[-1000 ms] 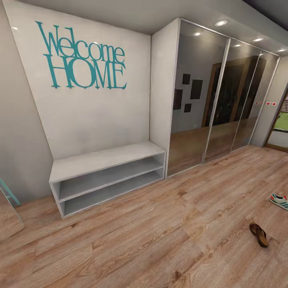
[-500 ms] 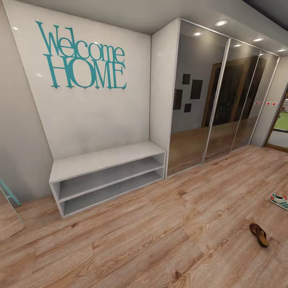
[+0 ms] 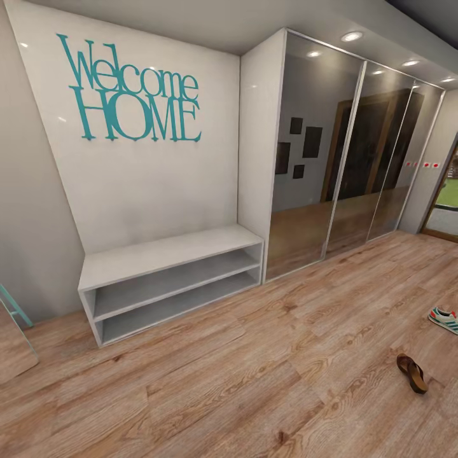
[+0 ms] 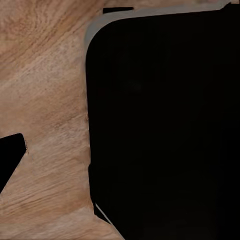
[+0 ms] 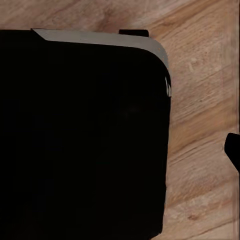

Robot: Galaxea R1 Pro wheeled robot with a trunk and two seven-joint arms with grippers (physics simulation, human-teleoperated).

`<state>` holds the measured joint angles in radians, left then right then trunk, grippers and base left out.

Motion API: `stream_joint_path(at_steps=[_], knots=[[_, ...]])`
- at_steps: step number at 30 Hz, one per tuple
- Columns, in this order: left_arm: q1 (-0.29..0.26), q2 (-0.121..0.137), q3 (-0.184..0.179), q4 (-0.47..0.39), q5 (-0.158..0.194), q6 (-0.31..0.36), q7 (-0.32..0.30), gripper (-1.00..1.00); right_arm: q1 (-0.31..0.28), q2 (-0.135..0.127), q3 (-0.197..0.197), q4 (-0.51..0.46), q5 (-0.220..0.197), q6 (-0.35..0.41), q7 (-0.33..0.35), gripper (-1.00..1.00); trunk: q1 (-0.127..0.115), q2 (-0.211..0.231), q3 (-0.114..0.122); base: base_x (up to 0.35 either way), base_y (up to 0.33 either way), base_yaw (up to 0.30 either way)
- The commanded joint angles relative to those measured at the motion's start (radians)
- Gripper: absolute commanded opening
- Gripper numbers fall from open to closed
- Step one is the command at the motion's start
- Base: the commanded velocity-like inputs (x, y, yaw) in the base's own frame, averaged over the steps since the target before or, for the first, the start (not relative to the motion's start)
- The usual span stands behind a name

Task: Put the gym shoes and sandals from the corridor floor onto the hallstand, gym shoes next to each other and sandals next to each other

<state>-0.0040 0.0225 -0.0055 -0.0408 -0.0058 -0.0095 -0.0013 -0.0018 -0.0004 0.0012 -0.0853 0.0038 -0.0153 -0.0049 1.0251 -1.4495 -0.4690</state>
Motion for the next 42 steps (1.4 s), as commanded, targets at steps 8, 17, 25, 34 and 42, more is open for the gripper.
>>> stream_joint_path(at_steps=[8,17,25,34,42], knots=[[-0.003,0.023,0.000,-0.045,-0.002,-0.043,0.001,1.00,-0.001,-0.045,-0.001,-0.046,0.001,-0.027,-0.001,1.00,0.000,0.000,-0.001,0.000,0.000,0.000],[-0.016,0.053,0.003,-0.096,0.005,-0.093,0.003,1.00,-0.001,-0.096,-0.006,-0.096,0.000,-0.068,-0.001,1.00,0.000,0.000,-0.001,0.000,0.000,0.000],[-0.054,0.068,0.006,-0.141,0.013,-0.138,0.004,1.00,-0.002,-0.134,-0.008,-0.142,-0.003,-0.112,-0.001,1.00,0.000,0.000,-0.001,0.000,0.000,0.000],[-0.131,0.070,0.007,-0.194,0.017,-0.332,0.004,1.00,-0.007,-0.130,-0.008,-0.431,-0.007,-0.334,-0.001,1.00,0.000,0.000,-0.001,0.000,0.000,0.000],[-0.176,0.064,0.007,-0.196,0.018,-0.341,0.002,1.00,-0.009,-0.131,-0.008,-0.431,-0.007,-0.368,0.000,1.00,0.000,0.000,-0.001,0.000,0.000,0.000]])
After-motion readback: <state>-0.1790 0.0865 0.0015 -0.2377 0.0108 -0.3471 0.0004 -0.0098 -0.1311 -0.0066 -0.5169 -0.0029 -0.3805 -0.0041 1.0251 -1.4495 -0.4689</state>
